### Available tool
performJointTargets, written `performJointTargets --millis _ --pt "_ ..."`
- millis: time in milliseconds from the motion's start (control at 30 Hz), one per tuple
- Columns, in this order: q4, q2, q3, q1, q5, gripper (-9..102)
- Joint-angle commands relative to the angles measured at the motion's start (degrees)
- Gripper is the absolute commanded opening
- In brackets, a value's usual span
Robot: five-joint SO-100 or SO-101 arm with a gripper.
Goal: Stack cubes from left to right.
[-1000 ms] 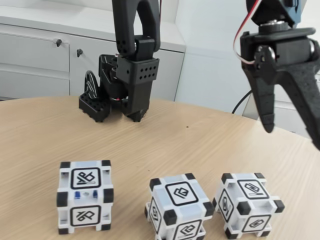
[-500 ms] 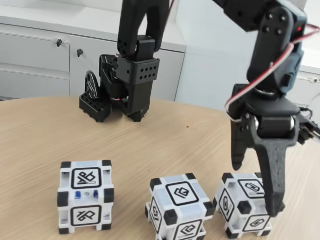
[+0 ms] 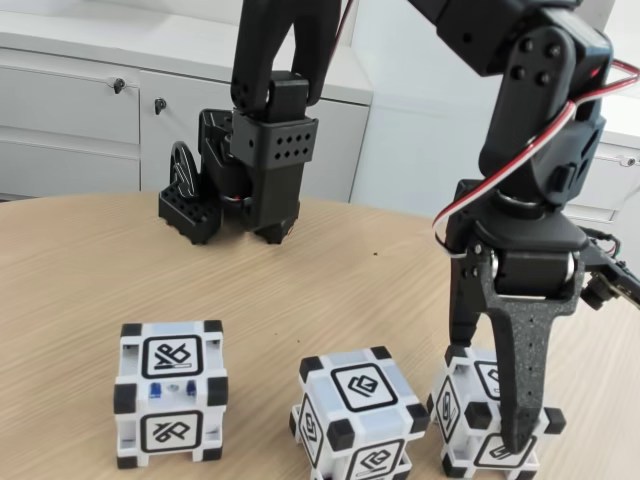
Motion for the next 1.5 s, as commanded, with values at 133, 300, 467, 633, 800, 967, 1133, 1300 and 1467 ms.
performJointTargets --millis 133,300,467,633,800,967,1133,1300,1467 --pt "-0.44 0.35 -1.67 0.88 -5.45 39" --pt "-0.44 0.44 -2.11 1.05 -4.75 40" --pt "0.00 1.41 -2.20 1.05 -4.66 40" --pt "0.44 1.49 -2.29 2.46 -4.48 40" --pt "0.62 1.49 -2.37 2.99 -5.19 41" --pt "0.70 2.02 -5.10 3.08 -6.50 41" --pt "0.79 1.93 -5.62 3.08 -8.26 41" --pt "2.99 1.14 -5.71 2.99 -9.67 41" --pt "9.40 1.49 -7.82 2.99 -9.58 41"
